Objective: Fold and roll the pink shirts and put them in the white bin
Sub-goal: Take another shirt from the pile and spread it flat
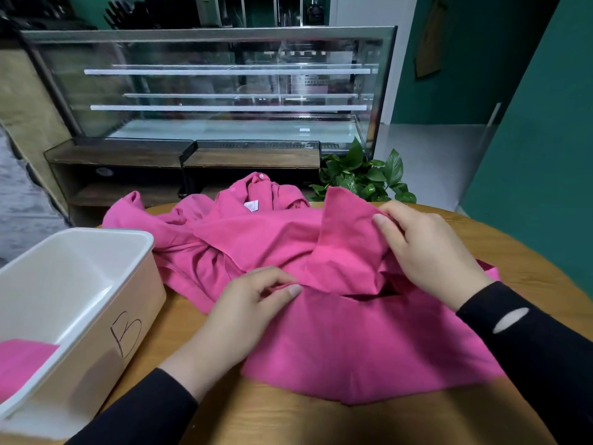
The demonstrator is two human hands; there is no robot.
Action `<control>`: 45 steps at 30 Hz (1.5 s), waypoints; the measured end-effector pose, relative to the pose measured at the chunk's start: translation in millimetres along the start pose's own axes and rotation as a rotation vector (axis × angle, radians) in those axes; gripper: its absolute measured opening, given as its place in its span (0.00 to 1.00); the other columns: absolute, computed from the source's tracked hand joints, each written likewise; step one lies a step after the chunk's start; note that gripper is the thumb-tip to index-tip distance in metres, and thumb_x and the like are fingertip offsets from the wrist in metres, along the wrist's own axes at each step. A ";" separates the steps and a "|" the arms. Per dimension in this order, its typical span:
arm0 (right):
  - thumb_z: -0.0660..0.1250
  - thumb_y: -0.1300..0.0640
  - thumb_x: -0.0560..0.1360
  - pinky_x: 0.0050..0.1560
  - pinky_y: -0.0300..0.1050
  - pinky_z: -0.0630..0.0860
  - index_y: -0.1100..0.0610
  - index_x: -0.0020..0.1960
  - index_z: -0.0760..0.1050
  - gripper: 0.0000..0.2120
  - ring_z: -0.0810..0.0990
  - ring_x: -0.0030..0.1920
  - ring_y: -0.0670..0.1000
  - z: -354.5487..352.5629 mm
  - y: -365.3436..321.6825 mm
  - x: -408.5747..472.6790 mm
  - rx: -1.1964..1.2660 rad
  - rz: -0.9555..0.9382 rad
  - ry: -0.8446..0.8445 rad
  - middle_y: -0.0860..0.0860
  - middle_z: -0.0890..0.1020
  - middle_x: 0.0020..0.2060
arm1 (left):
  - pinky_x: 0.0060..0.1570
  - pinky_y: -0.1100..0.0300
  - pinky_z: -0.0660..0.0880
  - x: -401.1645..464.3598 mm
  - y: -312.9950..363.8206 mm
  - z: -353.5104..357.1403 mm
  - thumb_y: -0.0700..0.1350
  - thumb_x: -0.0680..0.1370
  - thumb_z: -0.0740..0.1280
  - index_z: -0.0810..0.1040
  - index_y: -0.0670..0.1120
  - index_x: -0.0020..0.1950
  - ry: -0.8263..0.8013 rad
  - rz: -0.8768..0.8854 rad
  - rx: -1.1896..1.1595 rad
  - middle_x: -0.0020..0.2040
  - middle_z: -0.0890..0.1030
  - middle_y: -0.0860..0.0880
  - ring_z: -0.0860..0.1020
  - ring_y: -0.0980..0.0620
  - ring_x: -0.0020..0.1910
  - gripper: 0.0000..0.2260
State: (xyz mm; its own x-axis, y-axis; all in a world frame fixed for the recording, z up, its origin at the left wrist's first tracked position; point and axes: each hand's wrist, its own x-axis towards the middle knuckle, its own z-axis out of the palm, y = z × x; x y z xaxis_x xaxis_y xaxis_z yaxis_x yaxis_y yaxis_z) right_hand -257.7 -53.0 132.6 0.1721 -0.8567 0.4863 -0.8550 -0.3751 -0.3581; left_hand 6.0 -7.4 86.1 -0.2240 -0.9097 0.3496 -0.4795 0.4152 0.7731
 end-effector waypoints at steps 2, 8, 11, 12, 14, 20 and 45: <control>0.58 0.49 0.84 0.46 0.49 0.73 0.45 0.54 0.76 0.08 0.80 0.43 0.47 -11.7 -9.4 0.4 0.118 -0.036 -0.073 0.44 0.83 0.40 | 0.52 0.69 0.71 7.6 24.4 7.0 0.46 0.77 0.70 0.83 0.54 0.46 0.041 0.166 -0.015 0.45 0.82 0.57 0.80 0.57 0.50 0.03; 0.58 0.51 0.84 0.52 0.42 0.74 0.42 0.52 0.76 0.08 0.80 0.51 0.44 -36.3 -24.0 -9.4 0.308 -0.136 -0.186 0.41 0.82 0.46 | 0.63 0.72 0.66 21.8 66.4 8.2 0.41 0.78 0.71 0.84 0.50 0.49 0.201 0.225 -0.132 0.63 0.79 0.56 0.74 0.64 0.64 0.05; 0.59 0.52 0.84 0.48 0.38 0.72 0.42 0.51 0.76 0.09 0.80 0.50 0.45 -44.2 -28.5 -15.0 0.338 -0.169 -0.209 0.40 0.81 0.45 | 0.64 0.79 0.58 28.7 69.7 1.9 0.44 0.78 0.71 0.84 0.55 0.48 0.277 0.139 -0.067 0.72 0.70 0.58 0.65 0.73 0.68 0.05; 0.59 0.52 0.84 0.48 0.38 0.73 0.43 0.51 0.77 0.09 0.80 0.49 0.45 -46.0 -30.3 -16.7 0.349 -0.171 -0.215 0.41 0.81 0.45 | 0.64 0.78 0.60 29.6 69.0 0.9 0.43 0.78 0.71 0.83 0.55 0.48 0.250 0.124 -0.076 0.70 0.72 0.59 0.66 0.72 0.68 0.06; 0.59 0.52 0.84 0.48 0.41 0.74 0.44 0.51 0.77 0.09 0.80 0.48 0.46 -47.2 -32.0 -19.3 0.355 -0.175 -0.236 0.42 0.81 0.44 | 0.64 0.69 0.67 29.0 67.1 1.6 0.42 0.78 0.71 0.83 0.53 0.47 0.182 0.120 -0.085 0.60 0.79 0.59 0.74 0.65 0.64 0.06; 0.57 0.49 0.83 0.51 0.46 0.74 0.43 0.53 0.76 0.09 0.79 0.49 0.47 -50.5 -33.9 -26.5 0.329 -0.175 -0.316 0.43 0.81 0.45 | 0.48 0.73 0.70 22.5 77.8 0.9 0.39 0.79 0.69 0.83 0.48 0.47 0.151 0.024 -0.265 0.43 0.84 0.59 0.78 0.66 0.45 0.05; 0.71 0.60 0.72 0.35 0.50 0.69 0.55 0.37 0.68 0.12 0.73 0.32 0.54 -65.9 52.3 -21.9 0.078 0.321 0.063 0.51 0.76 0.29 | 0.30 0.53 0.62 23.0 47.3 -81.7 0.63 0.70 0.72 0.81 0.55 0.44 0.656 0.067 -0.399 0.33 0.73 0.54 0.67 0.55 0.32 0.13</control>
State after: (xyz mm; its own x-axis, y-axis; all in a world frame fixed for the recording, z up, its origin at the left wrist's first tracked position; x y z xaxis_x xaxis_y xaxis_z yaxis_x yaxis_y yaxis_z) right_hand -338.4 -30.6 155.8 -0.1326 -0.9129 0.3861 -0.8205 -0.1174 -0.5595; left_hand 47.5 -9.1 173.9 0.3668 -0.7517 0.5482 -0.1126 0.5490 0.8282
